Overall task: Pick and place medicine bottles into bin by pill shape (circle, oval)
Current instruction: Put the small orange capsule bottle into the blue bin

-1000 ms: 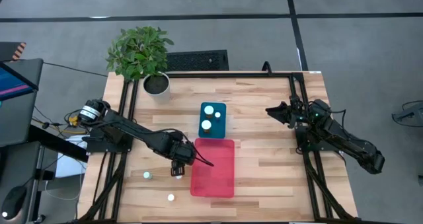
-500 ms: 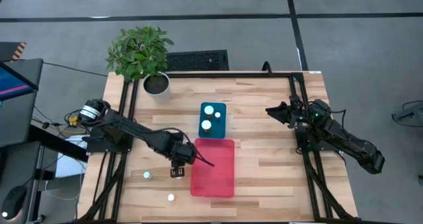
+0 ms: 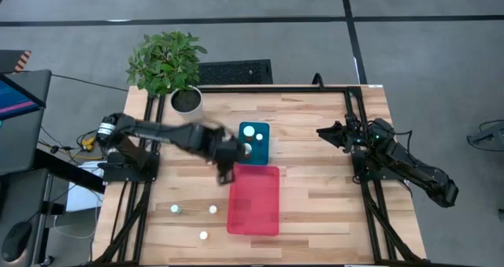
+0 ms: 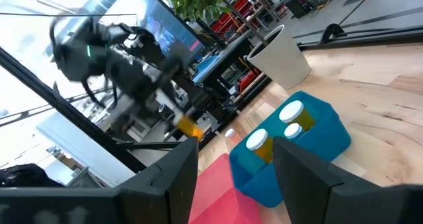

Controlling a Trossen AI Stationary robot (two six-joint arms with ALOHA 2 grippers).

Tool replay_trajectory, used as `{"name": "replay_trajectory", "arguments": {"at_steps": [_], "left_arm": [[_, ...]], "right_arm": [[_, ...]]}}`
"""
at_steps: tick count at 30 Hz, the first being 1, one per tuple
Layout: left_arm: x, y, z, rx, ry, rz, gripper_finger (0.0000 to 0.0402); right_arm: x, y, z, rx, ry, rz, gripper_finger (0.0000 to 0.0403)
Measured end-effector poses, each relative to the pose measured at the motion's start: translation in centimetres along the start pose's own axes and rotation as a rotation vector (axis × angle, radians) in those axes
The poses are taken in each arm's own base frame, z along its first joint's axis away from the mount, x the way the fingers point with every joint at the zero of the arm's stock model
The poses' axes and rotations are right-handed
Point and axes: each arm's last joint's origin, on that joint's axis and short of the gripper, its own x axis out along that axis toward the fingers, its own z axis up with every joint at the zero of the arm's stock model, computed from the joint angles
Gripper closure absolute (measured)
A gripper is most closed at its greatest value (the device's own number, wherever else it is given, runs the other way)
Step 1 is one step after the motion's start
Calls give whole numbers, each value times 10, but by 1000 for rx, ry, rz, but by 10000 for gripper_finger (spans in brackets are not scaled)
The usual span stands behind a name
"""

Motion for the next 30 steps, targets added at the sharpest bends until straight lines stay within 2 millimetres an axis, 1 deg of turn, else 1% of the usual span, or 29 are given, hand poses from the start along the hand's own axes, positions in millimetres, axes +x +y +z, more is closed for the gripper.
{"name": "replay_trajectory", "arguments": {"at_steps": [3, 6, 7, 9, 13, 18, 20, 23, 26, 30], "left_arm": [[-1, 22, 19, -28, -60, 13, 279], [10, 35, 36, -15, -100, -2, 279], [16, 37, 39, 5, -80, -2, 279], [27, 39, 50, 41, -79, -10, 279], [59, 36, 68, 118, -8, -4, 278], [84, 28, 90, 192, 14, -2, 278], [95, 26, 94, 219, 32, 1, 278], [108, 27, 93, 228, 71, 10, 278], [115, 28, 89, 226, 84, 12, 278], [120, 29, 89, 253, 77, 14, 278]], "right_arm": [[0, 0, 0, -1, 0, 0, 198], [0, 0, 0, -1, -1, 0, 198], [0, 0, 0, -1, -1, 1, 198], [0, 0, 0, 0, 1, 0, 198], [0, 0, 0, 0, -1, -5, 198], [0, 0, 0, -3, -1, -2, 198], [0, 0, 0, -2, 0, -3, 198], [0, 0, 0, -2, 0, -2, 198], [0, 0, 0, -2, 1, -2, 198], [0, 0, 0, -2, 0, -2, 198]]}}
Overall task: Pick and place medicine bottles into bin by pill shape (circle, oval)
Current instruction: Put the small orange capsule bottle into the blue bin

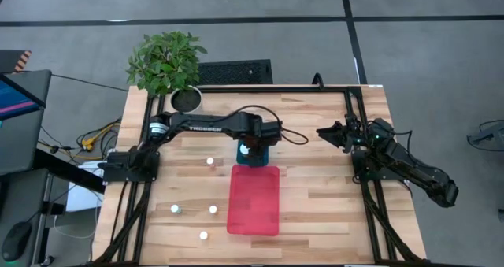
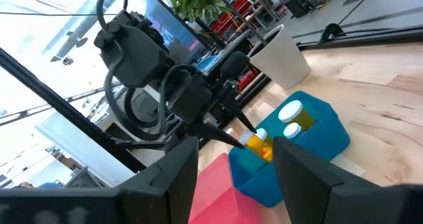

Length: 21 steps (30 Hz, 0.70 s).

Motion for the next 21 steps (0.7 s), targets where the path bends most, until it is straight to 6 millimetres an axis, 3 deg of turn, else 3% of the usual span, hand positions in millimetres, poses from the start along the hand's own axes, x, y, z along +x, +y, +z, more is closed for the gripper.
{"name": "replay_trajectory", "arguments": {"at_steps": [10, 16, 21], "left_arm": [[14, -2, -2, 65, -13, -4, 278], [40, -5, -3, 105, 67, -12, 278], [39, -3, -2, 87, 72, 9, 278]], "right_arm": [[0, 0, 0, 0, 0, 0, 198], [0, 0, 0, 0, 1, 0, 198], [0, 0, 0, 1, 1, -1, 198]]}}
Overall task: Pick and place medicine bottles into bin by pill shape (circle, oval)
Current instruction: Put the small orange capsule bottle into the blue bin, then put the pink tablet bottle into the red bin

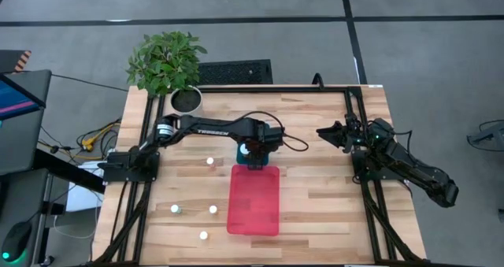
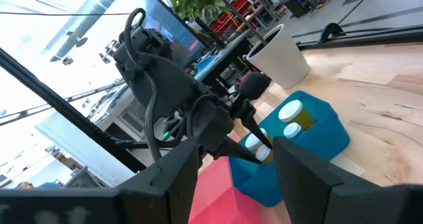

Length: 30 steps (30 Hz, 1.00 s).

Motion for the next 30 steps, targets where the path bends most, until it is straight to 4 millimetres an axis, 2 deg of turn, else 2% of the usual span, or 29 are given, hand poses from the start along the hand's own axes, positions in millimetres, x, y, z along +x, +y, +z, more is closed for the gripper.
{"name": "replay_trajectory", "arguments": {"at_steps": [8, 18, 23, 30], "left_arm": [[-1, 1, 0, 9, -8, -35, 270], [-1, 2, 1, 7, -17, -36, 194], [-19, 6, 7, -6, -38, -34, 164], [-60, 11, 7, -41, 9, -48, 130]], "right_arm": [[0, 0, 0, 0, 0, 0, 198], [0, 0, 0, -1, 0, 0, 198], [0, 0, 0, -2, 0, 0, 198], [0, 0, 0, -1, 1, 0, 198]]}}
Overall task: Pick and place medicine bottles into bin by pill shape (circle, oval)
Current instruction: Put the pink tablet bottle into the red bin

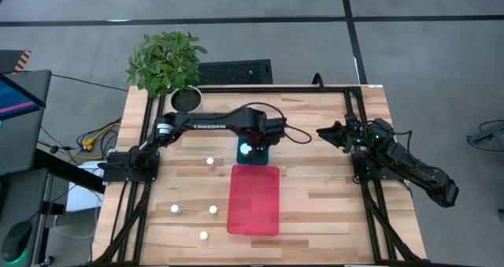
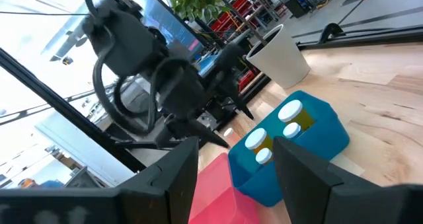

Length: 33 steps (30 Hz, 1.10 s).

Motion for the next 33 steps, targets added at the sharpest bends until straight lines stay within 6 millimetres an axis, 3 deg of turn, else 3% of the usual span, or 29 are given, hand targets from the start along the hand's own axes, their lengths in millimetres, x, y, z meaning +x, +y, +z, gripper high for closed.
{"name": "replay_trajectory", "arguments": {"at_steps": [6, 10, 16, 20, 24, 33], "left_arm": [[-53, 1, -21, -77, -4, -43, 127], [-85, 1, -54, -141, -21, -21, 127], [-97, -7, -119, -296, -68, -17, 127], [-85, -19, -153, -347, -130, 2, 127], [-60, -31, -177, -364, -134, -3, 127], [-4, -41, -190, -311, -126, 26, 127]], "right_arm": [[0, 0, 0, 1, 0, 0, 198], [0, 0, 0, 1, 0, 0, 198], [0, 0, 0, 2, 1, 0, 198], [0, 0, 0, 2, 1, -1, 198], [0, 0, 0, 2, 1, -1, 198], [0, 0, 0, 5, -1, -2, 198]]}}
